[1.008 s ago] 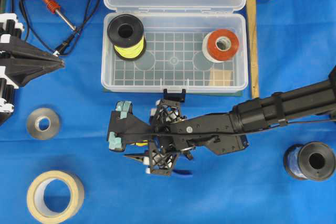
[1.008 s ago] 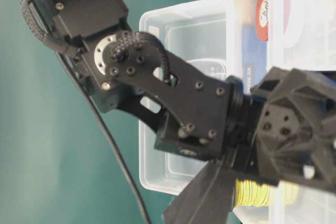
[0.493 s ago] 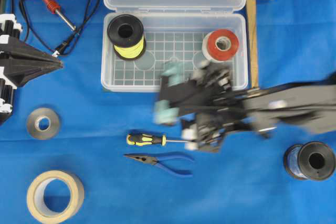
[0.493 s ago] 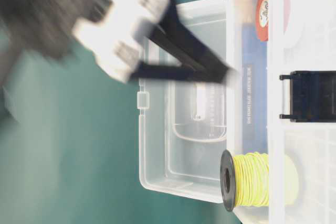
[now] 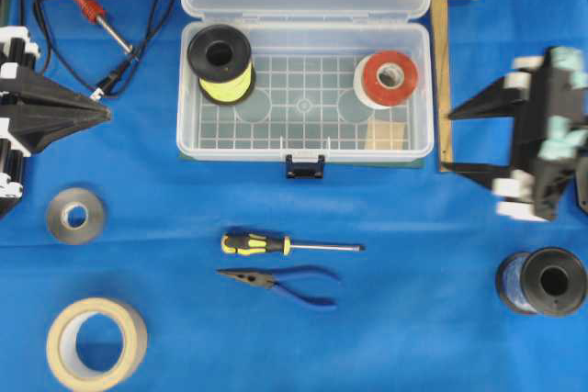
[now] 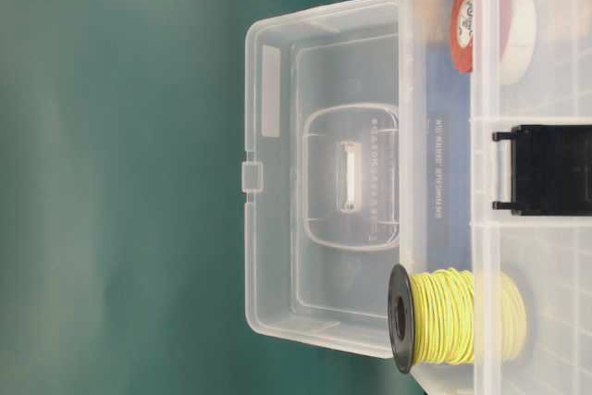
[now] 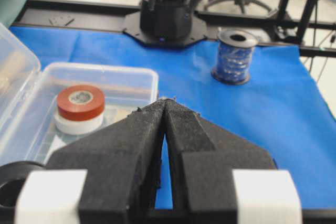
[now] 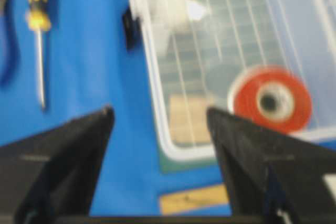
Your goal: Pick the screwdriver from the toolbox among several items.
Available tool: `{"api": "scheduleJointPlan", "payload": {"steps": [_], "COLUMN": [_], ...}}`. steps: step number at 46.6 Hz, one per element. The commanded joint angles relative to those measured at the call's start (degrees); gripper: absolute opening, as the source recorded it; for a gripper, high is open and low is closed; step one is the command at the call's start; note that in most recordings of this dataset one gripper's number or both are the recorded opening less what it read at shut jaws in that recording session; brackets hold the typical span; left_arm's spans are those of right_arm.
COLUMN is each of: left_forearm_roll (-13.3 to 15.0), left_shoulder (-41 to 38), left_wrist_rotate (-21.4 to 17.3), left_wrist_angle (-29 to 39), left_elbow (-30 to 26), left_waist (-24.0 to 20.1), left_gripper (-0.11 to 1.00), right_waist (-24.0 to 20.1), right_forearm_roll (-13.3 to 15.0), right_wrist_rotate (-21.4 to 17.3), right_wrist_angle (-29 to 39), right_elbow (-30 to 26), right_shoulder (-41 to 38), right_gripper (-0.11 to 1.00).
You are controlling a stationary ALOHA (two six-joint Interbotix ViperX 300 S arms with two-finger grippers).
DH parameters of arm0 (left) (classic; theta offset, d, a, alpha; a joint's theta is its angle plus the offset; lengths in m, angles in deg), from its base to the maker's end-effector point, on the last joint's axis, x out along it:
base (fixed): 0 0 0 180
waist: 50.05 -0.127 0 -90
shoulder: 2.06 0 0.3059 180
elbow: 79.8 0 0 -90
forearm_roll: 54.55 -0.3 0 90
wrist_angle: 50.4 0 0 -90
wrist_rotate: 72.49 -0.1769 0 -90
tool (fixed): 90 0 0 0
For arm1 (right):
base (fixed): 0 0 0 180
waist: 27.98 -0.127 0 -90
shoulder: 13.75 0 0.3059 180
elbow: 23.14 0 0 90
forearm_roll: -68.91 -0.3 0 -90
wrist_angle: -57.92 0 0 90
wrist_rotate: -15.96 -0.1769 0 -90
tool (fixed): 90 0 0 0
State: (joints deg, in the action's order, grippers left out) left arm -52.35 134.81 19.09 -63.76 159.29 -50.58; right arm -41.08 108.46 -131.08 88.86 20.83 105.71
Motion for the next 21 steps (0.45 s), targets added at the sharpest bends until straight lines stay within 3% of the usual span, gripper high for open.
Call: {"api": "scheduleJointPlan", "payload": {"steps": [1, 13, 21], "left_forearm_roll": [0.1, 0.0, 0.0], "left_shoulder": [-0.6, -0.6, -0.6], "left_wrist_rotate": [0.1, 0.1, 0.0], "left_wrist_angle": [-0.3, -0.3, -0.3], "left_elbow": [-0.6, -0.4, -0.3], "left_waist": [-0.1, -0.1, -0.1], "left_gripper": [0.0, 0.0, 0.0], "right_waist": [-0.2, 0.0, 0.4], "right_forearm_roll": [2.8, 6.6, 8.5], "right_wrist_rotate": [-1.8, -6.9, -8.3], "right_wrist_angle": [-2.6, -4.6, -4.5], "right_elbow": [5.0, 14.2, 15.4], "right_shoulder": [5.2, 12.4, 13.0], "right_gripper": [0.77, 0.76, 0.76]}}
